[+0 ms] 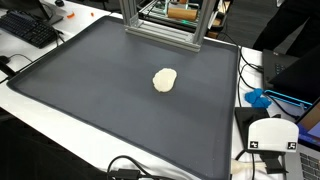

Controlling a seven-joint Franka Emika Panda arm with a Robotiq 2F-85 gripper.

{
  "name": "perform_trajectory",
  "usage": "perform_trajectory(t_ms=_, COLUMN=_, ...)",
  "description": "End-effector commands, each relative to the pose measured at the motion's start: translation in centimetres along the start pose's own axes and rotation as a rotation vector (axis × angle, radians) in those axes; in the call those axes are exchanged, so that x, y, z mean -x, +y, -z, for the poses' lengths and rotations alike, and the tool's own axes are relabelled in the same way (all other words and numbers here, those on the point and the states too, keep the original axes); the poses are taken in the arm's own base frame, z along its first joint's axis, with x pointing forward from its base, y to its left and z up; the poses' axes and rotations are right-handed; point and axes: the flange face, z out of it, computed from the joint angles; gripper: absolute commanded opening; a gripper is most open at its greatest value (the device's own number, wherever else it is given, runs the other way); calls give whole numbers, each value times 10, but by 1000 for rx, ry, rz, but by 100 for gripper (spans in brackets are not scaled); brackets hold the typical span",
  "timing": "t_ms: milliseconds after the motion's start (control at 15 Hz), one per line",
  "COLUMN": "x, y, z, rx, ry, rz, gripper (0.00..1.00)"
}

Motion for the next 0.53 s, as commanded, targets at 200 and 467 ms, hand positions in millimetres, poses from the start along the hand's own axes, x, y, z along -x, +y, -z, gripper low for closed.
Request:
perform_trajectory(t_ms=200, x=16, y=-10, z=1, rx=5, ry=-40, rz=11, gripper=22)
perform_trajectory(t_ms=467, x=18, y=-9, z=-3, rx=8, ry=-59, rz=5, gripper=22)
